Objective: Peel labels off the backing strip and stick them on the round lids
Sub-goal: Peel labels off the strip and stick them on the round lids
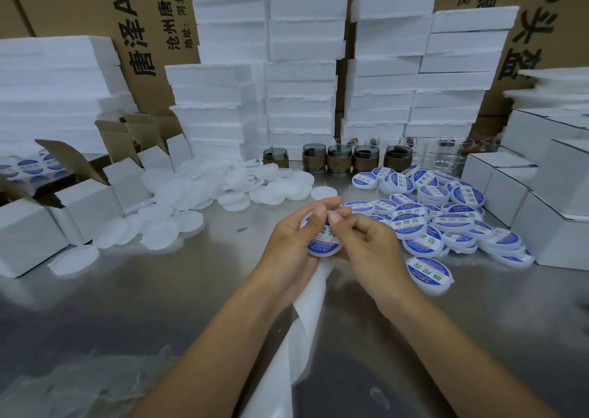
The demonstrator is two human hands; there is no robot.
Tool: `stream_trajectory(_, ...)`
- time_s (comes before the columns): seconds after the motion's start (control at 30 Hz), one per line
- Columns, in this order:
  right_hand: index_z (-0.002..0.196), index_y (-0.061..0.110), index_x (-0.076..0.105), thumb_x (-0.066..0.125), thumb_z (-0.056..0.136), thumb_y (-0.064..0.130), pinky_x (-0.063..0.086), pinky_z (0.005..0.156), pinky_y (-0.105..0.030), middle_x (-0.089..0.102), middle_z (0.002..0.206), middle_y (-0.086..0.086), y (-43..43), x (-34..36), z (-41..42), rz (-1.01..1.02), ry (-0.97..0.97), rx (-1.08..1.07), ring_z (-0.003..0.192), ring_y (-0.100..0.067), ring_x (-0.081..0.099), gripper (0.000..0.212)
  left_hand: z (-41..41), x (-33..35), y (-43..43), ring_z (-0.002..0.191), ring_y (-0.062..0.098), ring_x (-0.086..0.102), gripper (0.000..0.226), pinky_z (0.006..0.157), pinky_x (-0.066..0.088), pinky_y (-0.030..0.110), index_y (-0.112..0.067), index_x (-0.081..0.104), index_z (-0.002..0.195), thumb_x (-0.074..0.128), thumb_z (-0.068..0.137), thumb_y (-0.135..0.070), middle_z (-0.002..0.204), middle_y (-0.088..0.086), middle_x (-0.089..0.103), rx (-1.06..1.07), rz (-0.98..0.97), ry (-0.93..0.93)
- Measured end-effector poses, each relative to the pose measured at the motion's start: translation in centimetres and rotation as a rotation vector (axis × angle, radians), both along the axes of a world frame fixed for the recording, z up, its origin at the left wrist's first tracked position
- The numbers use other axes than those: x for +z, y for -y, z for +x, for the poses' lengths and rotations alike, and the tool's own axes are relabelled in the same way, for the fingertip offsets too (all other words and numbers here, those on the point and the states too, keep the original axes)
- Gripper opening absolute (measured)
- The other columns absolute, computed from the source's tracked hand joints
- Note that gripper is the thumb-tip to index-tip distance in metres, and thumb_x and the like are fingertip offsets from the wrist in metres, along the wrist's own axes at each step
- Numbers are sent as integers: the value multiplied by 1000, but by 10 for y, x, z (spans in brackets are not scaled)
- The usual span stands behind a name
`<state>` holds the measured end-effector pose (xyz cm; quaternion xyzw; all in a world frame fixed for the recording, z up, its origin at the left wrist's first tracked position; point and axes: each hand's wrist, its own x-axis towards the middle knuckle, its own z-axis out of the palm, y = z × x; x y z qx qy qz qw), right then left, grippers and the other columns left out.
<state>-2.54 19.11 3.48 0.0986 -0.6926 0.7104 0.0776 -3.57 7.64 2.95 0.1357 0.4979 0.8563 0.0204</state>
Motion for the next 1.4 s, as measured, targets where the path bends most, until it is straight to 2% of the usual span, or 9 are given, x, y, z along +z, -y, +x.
stream_trajectory(0.23, 73, 21, 68, 59, 89, 28, 47, 56, -13, 70, 68, 8, -2, 0, -1, 4, -73, -81, 65, -2, 65, 19, 0, 0, 0, 95, 19, 69, 29, 75, 56, 26, -12, 67, 104, 59, 78, -22, 103, 7, 72, -10, -53, 2)
stream_trajectory(0.33, 80, 21, 67, 63, 86, 20, 48, 57, -11, 72, 70, 7, -2, 1, 1, -33, -64, 11, 67, -3, 67, 8, 0, 1, 1, 91, 20, 69, 26, 73, 57, 28, -12, 67, 103, 56, 81, -22, 102, 8, 72, -8, 0, 20)
stream_trajectory(0.47, 81, 18, 65, 65, 84, 8, 49, 56, -12, 71, 66, 5, -1, 2, 1, -25, -31, 49, 59, -4, 65, 10, 0, 2, 2, 86, 19, 67, 23, 73, 49, 32, -15, 66, 104, 52, 87, -21, 102, 5, 73, 24, -22, 19)
stream_trajectory(0.67, 88, 18, 60, 68, 83, 13, 51, 56, -15, 72, 69, -5, -3, 3, 0, -116, 12, 13, 61, -12, 67, 11, -2, 2, 3, 80, 19, 66, 24, 56, 50, 24, -13, 62, 113, 46, 95, -13, 101, 6, 72, 54, -39, 14)
stream_trajectory(0.77, 90, 17, 58, 65, 85, 11, 48, 52, -13, 72, 66, -1, -2, 3, 1, -114, 11, 0, 57, -8, 67, 11, -3, 2, 4, 87, 23, 69, 27, 62, 54, 27, -6, 59, 118, 49, 94, -13, 103, 10, 71, 39, -18, 19)
stream_trajectory(0.93, 98, 10, 57, 63, 86, 12, 47, 47, -13, 72, 63, 3, -5, 6, -1, -227, 75, -66, 53, -8, 66, 13, -1, -5, 1, 99, 29, 66, 38, 89, 53, 39, -6, 57, 121, 63, 84, -13, 111, 15, 69, 52, -189, -74)
stream_trajectory(1.17, 92, 11, 56, 62, 87, 13, 45, 44, -13, 70, 58, 2, -7, 5, -4, -214, 79, -92, 46, -10, 63, 8, -3, -8, 2, 96, 30, 67, 31, 94, 50, 48, -8, 57, 120, 60, 89, -5, 105, 15, 71, 121, -308, -72)
stream_trajectory(1.23, 95, 12, 56, 64, 85, 10, 47, 47, -14, 70, 60, 2, -7, 4, -4, -169, 66, -76, 48, -9, 64, 13, -2, -8, 2, 92, 31, 67, 30, 91, 52, 48, -8, 57, 119, 61, 89, -5, 103, 15, 71, 141, -302, -66)
stream_trajectory(1.4, 97, 18, 57, 64, 84, 4, 52, 55, -17, 69, 62, 1, -8, 0, -6, -76, 47, -39, 53, -8, 63, 20, -2, -8, 2, 77, 28, 69, 33, 71, 57, 30, -4, 57, 118, 64, 86, -5, 99, 17, 71, 146, -205, -31)
